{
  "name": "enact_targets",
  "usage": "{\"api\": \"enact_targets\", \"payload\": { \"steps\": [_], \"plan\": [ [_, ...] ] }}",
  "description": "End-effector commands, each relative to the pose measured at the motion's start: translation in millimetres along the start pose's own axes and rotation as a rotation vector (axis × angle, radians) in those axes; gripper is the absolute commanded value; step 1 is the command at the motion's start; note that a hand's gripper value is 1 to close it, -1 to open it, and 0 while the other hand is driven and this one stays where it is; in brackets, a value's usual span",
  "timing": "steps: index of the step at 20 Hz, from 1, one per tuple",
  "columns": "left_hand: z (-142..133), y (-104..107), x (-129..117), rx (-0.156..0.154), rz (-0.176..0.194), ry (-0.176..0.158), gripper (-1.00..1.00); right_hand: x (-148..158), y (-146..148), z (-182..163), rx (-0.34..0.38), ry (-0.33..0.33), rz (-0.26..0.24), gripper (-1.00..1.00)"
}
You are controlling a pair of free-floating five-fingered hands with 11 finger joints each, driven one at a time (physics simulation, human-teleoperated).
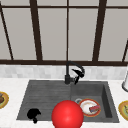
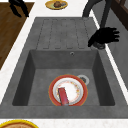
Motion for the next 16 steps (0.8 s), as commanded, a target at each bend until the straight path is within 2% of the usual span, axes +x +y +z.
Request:
{"api": "enact_targets", "payload": {
  "steps": [1,3,7,12,13,15,16],
  "plan": [
    [0.0,0.0,0.0,0.0,0.0,0.0,0.0,-1.4,13.8,-19.8,0.072,0.066,0.053,-1.0],
    [0.0,0.0,0.0,0.0,0.0,0.0,0.0,-0.1,11.9,-24.9,0.075,0.081,0.078,-1.0],
    [0.0,0.0,0.0,0.0,0.0,0.0,0.0,2.7,12.3,-16.7,0.077,0.109,0.086,-1.0],
    [0.0,0.0,0.0,0.0,0.0,0.0,0.0,5.4,7.2,-8.8,0.046,0.134,0.111,-1.0],
    [0.0,0.0,0.0,0.0,0.0,0.0,0.0,6.4,7.4,-8.9,0.054,0.142,0.115,1.0],
    [0.0,0.0,0.0,0.0,0.0,0.0,0.0,6.1,7.4,-16.5,0.047,0.162,0.148,1.0],
    [0.0,0.0,0.0,0.0,0.0,0.0,0.0,5.7,17.3,-22.7,0.029,0.158,0.151,1.0]
  ]
}}
